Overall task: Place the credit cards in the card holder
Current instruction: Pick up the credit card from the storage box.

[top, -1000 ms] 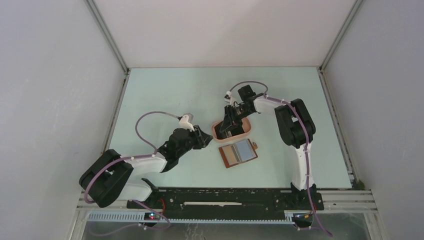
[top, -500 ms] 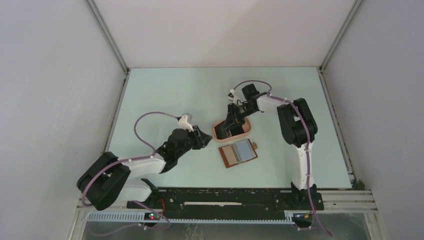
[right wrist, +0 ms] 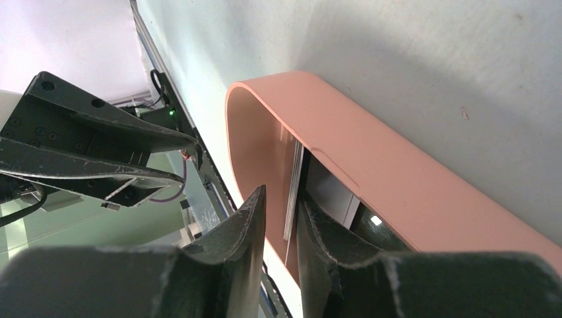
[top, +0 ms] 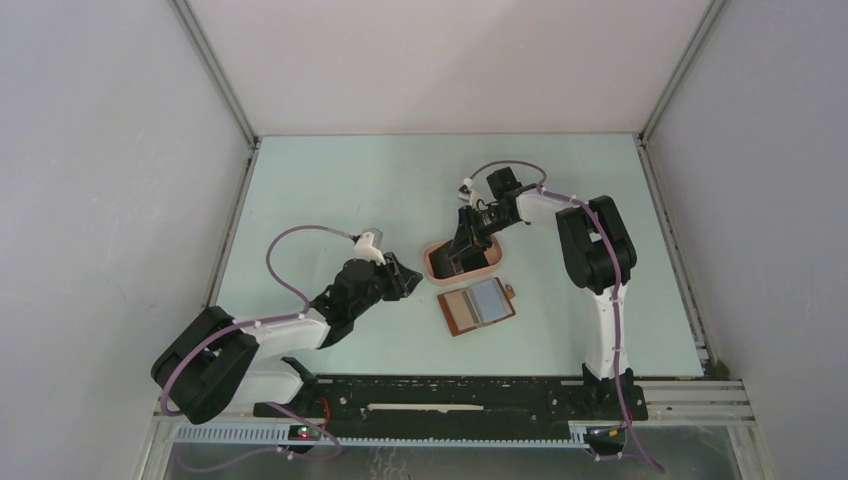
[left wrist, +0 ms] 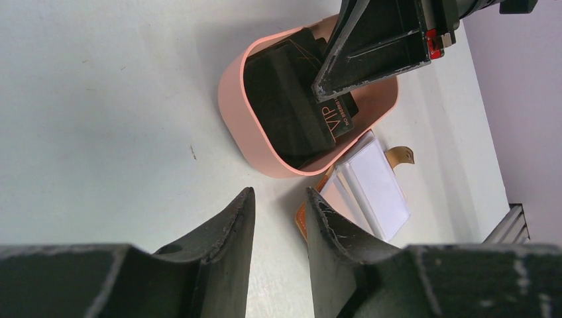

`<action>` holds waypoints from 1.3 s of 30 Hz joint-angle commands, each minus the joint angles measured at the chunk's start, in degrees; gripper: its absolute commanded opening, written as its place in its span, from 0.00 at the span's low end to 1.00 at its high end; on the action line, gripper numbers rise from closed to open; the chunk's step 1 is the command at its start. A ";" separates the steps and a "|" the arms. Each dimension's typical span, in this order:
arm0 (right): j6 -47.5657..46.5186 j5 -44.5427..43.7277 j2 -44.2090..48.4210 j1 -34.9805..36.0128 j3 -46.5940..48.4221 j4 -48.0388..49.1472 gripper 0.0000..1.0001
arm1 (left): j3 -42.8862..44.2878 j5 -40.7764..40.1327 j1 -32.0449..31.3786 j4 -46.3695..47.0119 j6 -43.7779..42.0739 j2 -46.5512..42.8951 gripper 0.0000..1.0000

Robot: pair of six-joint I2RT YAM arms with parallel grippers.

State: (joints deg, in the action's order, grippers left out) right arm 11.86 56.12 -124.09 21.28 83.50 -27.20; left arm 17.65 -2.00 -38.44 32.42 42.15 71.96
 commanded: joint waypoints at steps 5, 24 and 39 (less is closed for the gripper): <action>-0.31 1.90 1.62 -0.73 -0.54 0.31 0.31 | -1.01 -1.05 0.50 0.89 0.56 -1.02 0.39; -0.53 0.20 2.75 -1.94 -1.06 0.08 0.15 | -0.97 -0.81 0.52 0.86 0.56 -1.41 0.38; -4.76 -5.18 8.79 -3.97 -2.53 -1.07 0.00 | -1.45 -0.97 0.46 -0.82 0.31 -5.50 0.38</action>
State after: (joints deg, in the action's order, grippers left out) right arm 10.26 52.80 -121.49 18.41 80.90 -27.88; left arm 17.65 -2.39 -38.44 31.55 42.19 69.38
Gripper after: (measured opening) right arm 0.008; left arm 0.385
